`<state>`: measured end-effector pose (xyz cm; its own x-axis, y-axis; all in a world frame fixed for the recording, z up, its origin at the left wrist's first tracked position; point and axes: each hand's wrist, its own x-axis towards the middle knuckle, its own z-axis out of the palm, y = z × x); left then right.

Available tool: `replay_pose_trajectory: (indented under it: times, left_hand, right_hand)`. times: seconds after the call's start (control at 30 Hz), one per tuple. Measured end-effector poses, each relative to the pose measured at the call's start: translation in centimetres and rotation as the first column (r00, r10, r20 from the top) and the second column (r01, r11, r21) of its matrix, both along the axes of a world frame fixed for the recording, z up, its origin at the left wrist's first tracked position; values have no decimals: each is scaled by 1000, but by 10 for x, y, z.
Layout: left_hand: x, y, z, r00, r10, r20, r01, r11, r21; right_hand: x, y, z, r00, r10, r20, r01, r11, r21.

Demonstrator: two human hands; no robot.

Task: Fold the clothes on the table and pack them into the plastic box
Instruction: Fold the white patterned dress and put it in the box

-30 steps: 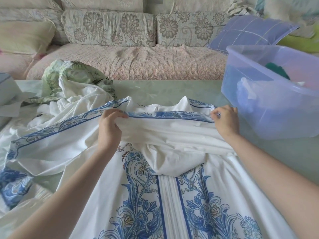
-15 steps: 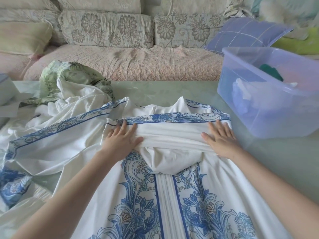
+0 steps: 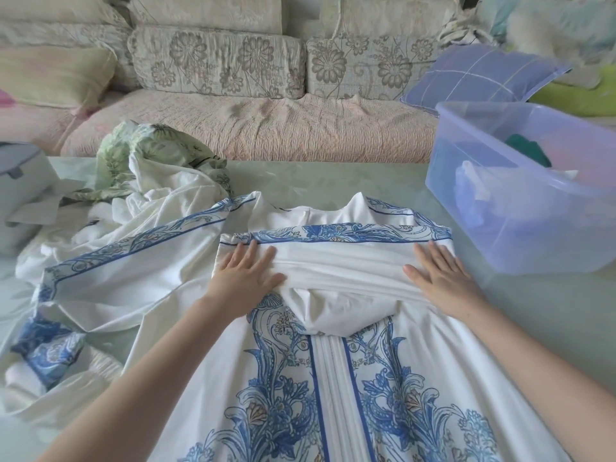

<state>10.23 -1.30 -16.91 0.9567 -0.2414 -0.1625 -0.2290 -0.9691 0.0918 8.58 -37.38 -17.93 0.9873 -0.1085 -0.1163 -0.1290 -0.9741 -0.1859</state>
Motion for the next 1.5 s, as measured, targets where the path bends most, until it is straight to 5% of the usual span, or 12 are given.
replay_pose_trajectory:
  times: [0.2, 0.37, 0.5, 0.9, 1.03, 1.2, 1.37, 1.5]
  left_hand:
    - [-11, 7, 2, 999, -24, -43, 19, 993, -120]
    - [-29, 23, 7, 879, -64, 472, 215, 938, -273]
    - [-47, 29, 4, 884, -76, 461, 210, 946, -245]
    - [-50, 24, -5, 810, 83, 580, 126, 942, -311]
    - [-44, 26, -8, 815, 30, 579, 126, 965, -228]
    - [-46, 30, -17, 895, 38, 444, 87, 962, -257]
    - [-53, 27, -7, 873, 155, 463, 26, 932, -361]
    - [-65, 22, 5, 900, 143, 413, -9, 951, -309]
  right_hand:
    - [-2, -3, 4, 998, 15, -62, -15, 1000, 0]
    - [-14, 12, 21, 989, 75, 130, -90, 990, 112]
    - [-44, 40, 24, 926, 214, 311, -298, 920, 255]
    - [-70, 69, 16, 851, 48, 523, -124, 986, 110]
    - [-67, 68, 23, 858, 37, 513, -71, 996, 47]
    - [-69, 65, 23, 956, 117, 268, -116, 993, -19]
    - [-68, 72, 33, 988, 50, 147, -70, 988, 138]
    - [-53, 105, 48, 960, 151, 237, -214, 940, 264]
